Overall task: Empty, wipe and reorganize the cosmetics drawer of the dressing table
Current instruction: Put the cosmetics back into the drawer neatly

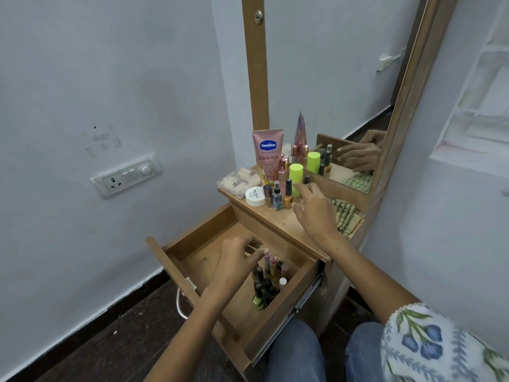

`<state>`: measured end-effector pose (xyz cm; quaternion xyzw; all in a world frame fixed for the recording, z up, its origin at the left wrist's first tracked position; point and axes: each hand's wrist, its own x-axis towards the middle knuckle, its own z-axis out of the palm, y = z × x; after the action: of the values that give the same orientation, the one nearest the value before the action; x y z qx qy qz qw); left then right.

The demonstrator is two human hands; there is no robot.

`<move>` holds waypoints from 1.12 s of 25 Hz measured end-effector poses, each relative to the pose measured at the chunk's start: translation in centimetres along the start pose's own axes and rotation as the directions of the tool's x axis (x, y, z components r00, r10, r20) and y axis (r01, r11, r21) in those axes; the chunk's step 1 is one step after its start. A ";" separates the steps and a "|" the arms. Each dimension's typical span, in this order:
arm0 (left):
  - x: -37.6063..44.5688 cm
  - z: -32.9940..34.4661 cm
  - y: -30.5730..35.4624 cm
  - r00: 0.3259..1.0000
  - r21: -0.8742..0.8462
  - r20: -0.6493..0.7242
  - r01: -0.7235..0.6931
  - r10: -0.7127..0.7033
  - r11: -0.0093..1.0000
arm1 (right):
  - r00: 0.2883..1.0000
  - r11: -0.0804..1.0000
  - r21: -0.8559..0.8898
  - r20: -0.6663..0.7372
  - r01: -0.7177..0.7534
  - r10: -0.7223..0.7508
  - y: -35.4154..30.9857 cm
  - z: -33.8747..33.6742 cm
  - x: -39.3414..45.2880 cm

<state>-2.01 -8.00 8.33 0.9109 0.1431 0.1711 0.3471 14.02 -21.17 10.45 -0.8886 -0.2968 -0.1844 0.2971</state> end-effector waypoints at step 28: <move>1.7 -0.7 2.4 0.945 -0.252 -0.310 0.025 -0.105 0.967 | 1.000 0.979 0.203 0.010 -0.009 0.007 -2.0 0.6 1.8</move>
<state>-0.45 -8.64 10.84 0.8159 0.2060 0.3216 0.4341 14.20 -18.74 11.76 -0.8557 -0.3117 -0.1479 0.3858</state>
